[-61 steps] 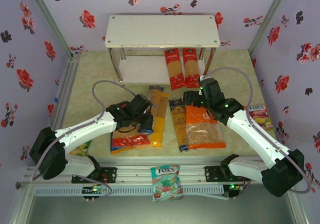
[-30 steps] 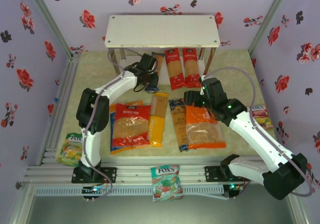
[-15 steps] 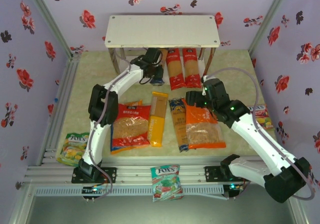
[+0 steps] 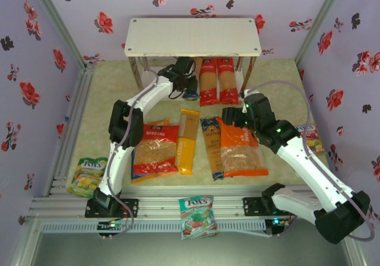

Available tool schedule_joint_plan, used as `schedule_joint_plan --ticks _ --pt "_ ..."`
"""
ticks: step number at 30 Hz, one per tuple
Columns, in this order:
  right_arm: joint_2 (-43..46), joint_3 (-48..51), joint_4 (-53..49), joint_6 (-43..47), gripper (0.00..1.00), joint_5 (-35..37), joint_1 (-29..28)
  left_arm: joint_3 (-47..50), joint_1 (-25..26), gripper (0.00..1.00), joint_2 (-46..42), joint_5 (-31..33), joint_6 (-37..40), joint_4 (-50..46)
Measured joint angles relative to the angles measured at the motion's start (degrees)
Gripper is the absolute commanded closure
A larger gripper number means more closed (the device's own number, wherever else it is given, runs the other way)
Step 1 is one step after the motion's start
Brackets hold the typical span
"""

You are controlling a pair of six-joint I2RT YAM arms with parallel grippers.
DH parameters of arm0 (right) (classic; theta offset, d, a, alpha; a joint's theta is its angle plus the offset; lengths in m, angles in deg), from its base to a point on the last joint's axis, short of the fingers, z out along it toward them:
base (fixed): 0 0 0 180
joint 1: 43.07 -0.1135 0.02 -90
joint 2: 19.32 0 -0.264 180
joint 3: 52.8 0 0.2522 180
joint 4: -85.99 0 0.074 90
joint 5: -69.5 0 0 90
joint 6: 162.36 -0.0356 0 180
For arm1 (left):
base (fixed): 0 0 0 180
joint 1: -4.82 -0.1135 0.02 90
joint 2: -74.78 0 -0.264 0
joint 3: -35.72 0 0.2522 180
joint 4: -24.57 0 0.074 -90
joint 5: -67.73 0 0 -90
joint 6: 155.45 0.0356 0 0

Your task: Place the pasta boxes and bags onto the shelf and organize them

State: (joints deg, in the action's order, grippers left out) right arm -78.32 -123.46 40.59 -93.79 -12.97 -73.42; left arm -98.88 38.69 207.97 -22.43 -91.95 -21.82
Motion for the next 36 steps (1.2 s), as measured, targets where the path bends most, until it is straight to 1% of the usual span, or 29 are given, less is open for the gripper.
schedule_joint_plan --ticks 9,17,25,26,29,32,34,36 --pt "0.2 0.02 -0.02 0.0 0.13 0.0 0.09 0.72 0.72 1.0 -0.15 1.01 -0.57 0.66" --pt "1.31 0.26 -0.02 0.0 0.13 0.0 0.11 10.95 0.85 1.0 -5.84 2.75 -1.68 6.25" --pt "1.31 0.76 -0.02 -0.02 0.13 -0.02 0.11 12.96 0.87 1.0 -6.93 3.1 -2.54 7.48" --pt "1.31 0.79 -0.02 -0.02 0.13 -0.02 0.11 12.9 0.87 0.93 -6.93 3.1 -2.54 7.41" --pt "1.33 0.79 -0.02 -0.02 0.13 0.0 0.11 12.79 0.92 0.68 -6.93 3.06 -2.49 7.3" --pt "1.57 0.85 -0.07 -0.02 0.13 0.0 0.11 12.81 0.92 0.6 -6.8 3.06 -2.69 7.04" --pt "1.68 0.87 -0.04 -0.02 0.13 -0.02 0.11 13.14 0.92 0.52 -6.8 3.1 -2.56 7.08" --pt "1.68 0.9 -0.02 -0.02 0.13 -0.04 0.11 13.9 0.92 0.48 -6.82 3.13 -2.62 7.56"
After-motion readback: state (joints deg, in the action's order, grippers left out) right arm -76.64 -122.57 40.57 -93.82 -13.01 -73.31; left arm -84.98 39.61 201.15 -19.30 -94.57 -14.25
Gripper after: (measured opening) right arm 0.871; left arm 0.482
